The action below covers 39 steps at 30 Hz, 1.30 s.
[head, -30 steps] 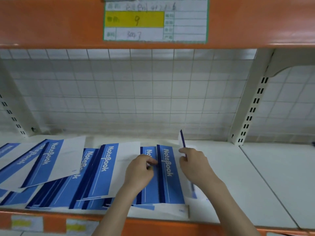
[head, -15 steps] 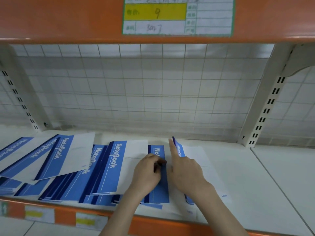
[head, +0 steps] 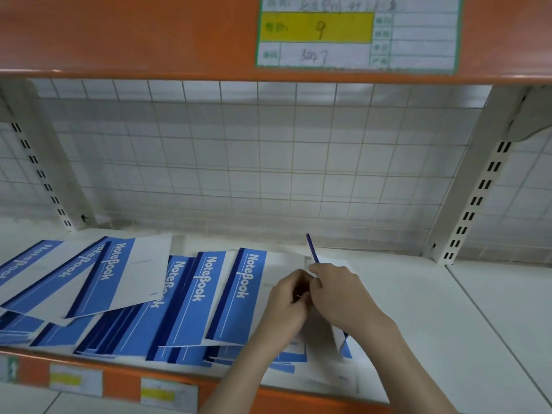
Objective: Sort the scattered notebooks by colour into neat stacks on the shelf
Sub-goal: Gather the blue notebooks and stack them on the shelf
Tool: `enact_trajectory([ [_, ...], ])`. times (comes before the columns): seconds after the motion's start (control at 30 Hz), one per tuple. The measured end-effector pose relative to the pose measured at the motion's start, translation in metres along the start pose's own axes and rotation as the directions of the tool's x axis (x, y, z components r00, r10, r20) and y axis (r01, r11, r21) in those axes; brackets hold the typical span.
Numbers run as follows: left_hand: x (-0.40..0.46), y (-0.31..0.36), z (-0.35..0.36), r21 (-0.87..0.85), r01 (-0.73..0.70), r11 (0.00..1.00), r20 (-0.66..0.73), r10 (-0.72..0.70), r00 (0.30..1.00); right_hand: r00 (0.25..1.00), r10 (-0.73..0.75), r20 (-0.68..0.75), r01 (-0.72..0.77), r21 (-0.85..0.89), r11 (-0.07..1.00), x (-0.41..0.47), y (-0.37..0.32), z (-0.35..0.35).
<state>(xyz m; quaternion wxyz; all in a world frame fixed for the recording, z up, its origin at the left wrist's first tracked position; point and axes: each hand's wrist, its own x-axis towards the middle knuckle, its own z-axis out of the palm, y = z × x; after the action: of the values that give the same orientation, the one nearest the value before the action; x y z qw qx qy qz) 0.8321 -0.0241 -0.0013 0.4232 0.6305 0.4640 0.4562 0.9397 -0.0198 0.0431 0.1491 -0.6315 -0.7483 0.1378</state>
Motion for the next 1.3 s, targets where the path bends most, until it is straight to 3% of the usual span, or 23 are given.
enact_trajectory([
  [0.1, 0.000, -0.003, -0.021, 0.244, -0.057, 0.968, -0.196, 0.106, 0.975, 1.000, 0.016, -0.009, -0.016, 0.003, 1.000, 0.000, -0.008, -0.005],
  [0.17, 0.002, -0.007, -0.043, 0.485, -0.004, 0.875, -0.285, 0.162, 0.945, 0.999, 0.031, -0.016, -0.031, 0.000, 1.000, 0.001, -0.015, -0.006],
  [0.27, 0.003, -0.018, -0.070, 0.755, 0.245, 0.608, -0.337, 0.038, 0.941, 1.000, 0.024, -0.011, -0.024, 0.002, 1.000, 0.005, -0.030, -0.002],
  [0.33, 0.003, -0.022, -0.079, 0.774, 0.336, 0.537, -0.357, -0.069, 0.931, 1.000, 0.013, -0.005, -0.012, 0.011, 1.000, 0.008, -0.043, 0.001],
  [0.5, 0.009, -0.024, -0.087, 0.655, 0.319, 0.686, -0.288, -0.163, 0.943, 0.997, -0.063, 0.039, 0.062, 0.020, 0.998, 0.019, -0.076, 0.010],
  [0.7, 0.017, -0.019, -0.108, 0.272, 0.326, 0.905, -0.181, -0.285, 0.941, 0.991, -0.122, 0.047, 0.120, 0.050, 0.992, 0.023, -0.109, 0.036],
  [0.8, 0.012, -0.022, -0.117, 0.053, 0.349, 0.935, -0.148, -0.339, 0.929, 0.992, -0.120, 0.033, 0.120, -0.005, 0.993, 0.021, -0.111, 0.047],
  [0.93, 0.012, -0.022, -0.118, -0.192, 0.439, 0.878, -0.123, -0.465, 0.877, 0.991, -0.130, 0.022, 0.132, -0.138, 0.982, 0.018, -0.111, 0.057],
  [1.0, 0.014, -0.021, -0.116, -0.182, 0.454, 0.872, -0.133, -0.480, 0.867, 0.995, -0.097, 0.001, 0.096, -0.187, 0.978, 0.017, -0.111, 0.064],
  [1.13, 0.013, -0.024, -0.116, -0.043, 0.368, 0.929, -0.099, -0.371, 0.923, 0.996, -0.088, -0.012, 0.085, -0.141, 0.986, 0.012, -0.105, 0.061],
  [1.2, 0.012, -0.025, -0.117, 0.003, 0.354, 0.935, -0.074, -0.353, 0.933, 0.994, -0.094, 0.054, 0.093, 0.025, 0.995, 0.011, -0.091, 0.052],
  [1.3, 0.012, -0.030, -0.114, 0.076, 0.308, 0.948, -0.052, -0.304, 0.951, 0.993, 0.011, 0.120, -0.061, 0.418, 0.906, 0.011, -0.059, 0.038],
])
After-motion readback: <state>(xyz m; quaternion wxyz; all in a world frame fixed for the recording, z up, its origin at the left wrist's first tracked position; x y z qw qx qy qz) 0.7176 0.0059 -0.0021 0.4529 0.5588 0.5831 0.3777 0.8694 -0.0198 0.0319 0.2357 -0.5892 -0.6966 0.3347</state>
